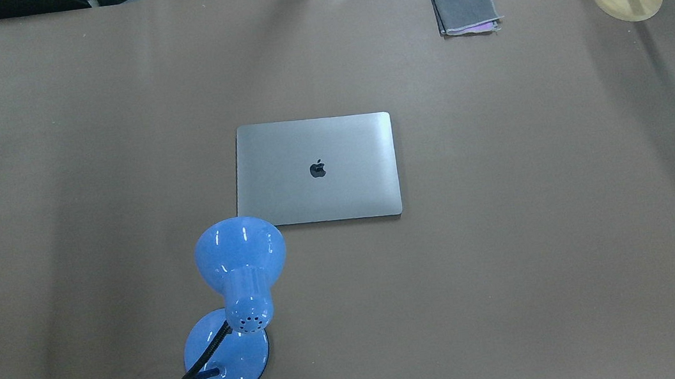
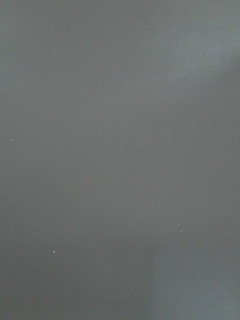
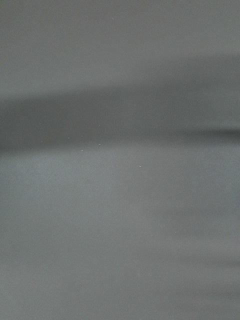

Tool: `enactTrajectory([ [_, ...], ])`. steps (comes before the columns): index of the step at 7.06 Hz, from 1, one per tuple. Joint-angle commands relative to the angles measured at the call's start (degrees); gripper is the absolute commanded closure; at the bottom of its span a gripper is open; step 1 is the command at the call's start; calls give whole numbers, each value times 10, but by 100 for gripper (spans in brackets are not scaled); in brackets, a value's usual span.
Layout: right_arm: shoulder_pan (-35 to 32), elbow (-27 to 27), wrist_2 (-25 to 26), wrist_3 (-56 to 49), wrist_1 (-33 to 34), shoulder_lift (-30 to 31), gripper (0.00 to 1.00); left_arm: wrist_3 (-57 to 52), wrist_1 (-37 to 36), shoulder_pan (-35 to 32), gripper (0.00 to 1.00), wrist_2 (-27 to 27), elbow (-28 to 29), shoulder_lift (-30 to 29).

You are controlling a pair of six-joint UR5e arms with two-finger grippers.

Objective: Close laptop

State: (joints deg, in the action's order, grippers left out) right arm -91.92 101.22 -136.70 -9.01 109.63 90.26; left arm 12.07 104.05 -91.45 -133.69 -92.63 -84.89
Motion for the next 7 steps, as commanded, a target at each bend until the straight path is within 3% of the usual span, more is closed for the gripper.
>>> enactTrajectory([
  [1, 1, 0, -1, 0, 0, -3, 0, 4, -2, 0, 2, 1, -4, -8],
  [4, 1, 0, -2, 2, 0, -4, 0, 4, -48, 1, 2, 1, -34, -18],
  [7, 0, -1, -2, 2, 0, -8, 0, 4, -48, 2, 2, 1, -33, -18],
])
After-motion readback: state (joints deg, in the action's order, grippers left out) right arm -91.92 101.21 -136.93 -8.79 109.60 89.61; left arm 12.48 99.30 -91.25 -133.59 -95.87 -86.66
